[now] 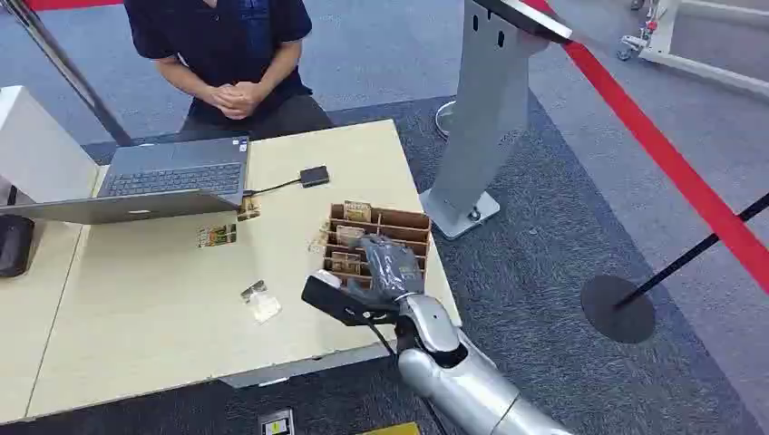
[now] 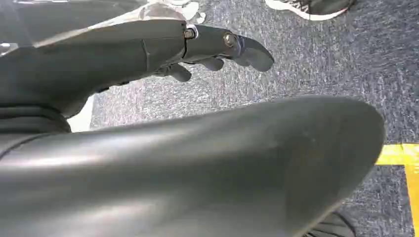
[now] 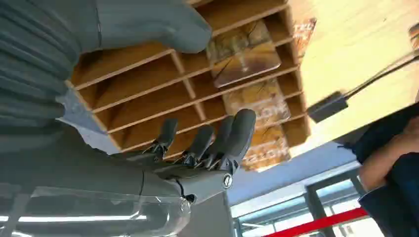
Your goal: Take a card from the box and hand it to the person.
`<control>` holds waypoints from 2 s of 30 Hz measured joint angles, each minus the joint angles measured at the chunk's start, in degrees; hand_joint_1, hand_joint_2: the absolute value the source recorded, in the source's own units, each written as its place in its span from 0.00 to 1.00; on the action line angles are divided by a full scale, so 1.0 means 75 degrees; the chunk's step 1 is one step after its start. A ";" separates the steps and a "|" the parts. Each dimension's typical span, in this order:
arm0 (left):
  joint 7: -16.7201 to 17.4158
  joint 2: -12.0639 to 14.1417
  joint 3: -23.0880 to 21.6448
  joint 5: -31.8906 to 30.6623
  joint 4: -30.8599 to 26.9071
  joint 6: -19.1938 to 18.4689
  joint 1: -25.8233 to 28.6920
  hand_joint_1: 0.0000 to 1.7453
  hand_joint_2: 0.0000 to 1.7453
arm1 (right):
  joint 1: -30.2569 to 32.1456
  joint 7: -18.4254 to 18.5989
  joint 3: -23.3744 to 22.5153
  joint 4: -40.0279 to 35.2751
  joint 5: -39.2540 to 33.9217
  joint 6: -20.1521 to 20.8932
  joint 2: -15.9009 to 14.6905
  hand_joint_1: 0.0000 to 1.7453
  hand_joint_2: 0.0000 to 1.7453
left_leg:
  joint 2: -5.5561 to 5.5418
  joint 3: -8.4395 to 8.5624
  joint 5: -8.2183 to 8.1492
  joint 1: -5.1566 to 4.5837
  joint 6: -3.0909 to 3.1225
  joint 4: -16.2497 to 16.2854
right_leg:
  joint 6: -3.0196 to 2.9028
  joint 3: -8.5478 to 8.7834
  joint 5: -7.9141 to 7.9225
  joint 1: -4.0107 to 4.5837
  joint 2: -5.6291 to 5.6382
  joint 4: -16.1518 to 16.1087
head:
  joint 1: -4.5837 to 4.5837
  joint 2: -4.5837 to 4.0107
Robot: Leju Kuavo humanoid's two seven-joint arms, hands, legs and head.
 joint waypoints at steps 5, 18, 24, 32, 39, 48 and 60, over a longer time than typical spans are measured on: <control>0.0032 0.0006 0.0003 0.0023 0.0003 0.0009 -0.0010 0.00 0.00 | -0.0356 -0.0318 0.0128 0.0840 -0.0041 -0.0009 0.0463 0.37 1.00 | -0.0001 0.0001 0.0000 0.0000 0.0000 0.0000 | 0.0000 0.0000 0.0000 0.0000 0.0000 0.0000 | 0.0003 0.0000; 0.0111 0.0006 0.0003 0.0064 0.0006 0.0073 0.0001 0.00 0.00 | -0.0927 -0.0481 0.0321 0.2291 -0.0082 -0.0116 0.1137 0.38 1.00 | 0.0000 0.0004 0.0000 0.0000 0.0000 0.0001 | 0.0000 0.0001 0.0000 0.0000 0.0000 -0.0001 | 0.0000 0.0000; 0.0111 0.0006 0.0003 0.0105 0.0009 0.0120 0.0007 0.00 0.00 | -0.1062 -0.0383 0.0364 0.2638 -0.0102 -0.0344 0.1227 0.33 1.00 | 0.0000 0.0006 0.0001 0.0000 0.0000 0.0001 | 0.0000 0.0001 0.0000 0.0000 0.0000 -0.0001 | 0.0000 0.0000; 0.0131 0.0009 0.0006 0.0105 0.0029 0.0213 0.0014 0.00 0.00 | -0.1205 -0.0071 0.0405 0.2912 0.0198 -0.0673 0.1169 0.29 1.00 | 0.0001 0.0006 0.0001 0.0000 -0.0001 0.0001 | 0.0000 0.0001 0.0000 0.0000 0.0000 -0.0001 | 0.0000 0.0000; 0.0090 0.0009 0.0006 0.0111 0.0029 0.0198 0.0015 0.00 0.00 | -0.1204 -0.0065 0.0429 0.2944 0.0265 -0.0696 0.1122 0.36 1.00 | 0.0001 0.0006 0.0001 0.0000 -0.0001 0.0001 | 0.0000 0.0000 0.0000 0.0000 0.0000 -0.0001 | -0.0003 0.0000; -0.0038 0.0009 0.0014 0.0123 0.0029 0.0146 0.0017 0.00 0.00 | -0.1196 0.0046 0.0461 0.2953 0.0470 -0.0685 0.1090 0.37 1.00 | 0.0001 0.0006 0.0001 0.0000 -0.0001 0.0001 | 0.0000 0.0001 0.0000 0.0000 0.0000 -0.0001 | 0.0000 0.0000; -0.0041 0.0009 0.0017 0.0117 0.0032 0.0082 0.0018 0.00 0.00 | -0.1186 0.0562 0.0598 0.2953 0.1524 -0.0676 0.1052 0.35 1.00 | 0.0001 0.0006 0.0001 0.0000 -0.0001 0.0001 | 0.0000 0.0000 0.0000 0.0000 0.0000 -0.0001 | 0.0000 0.0000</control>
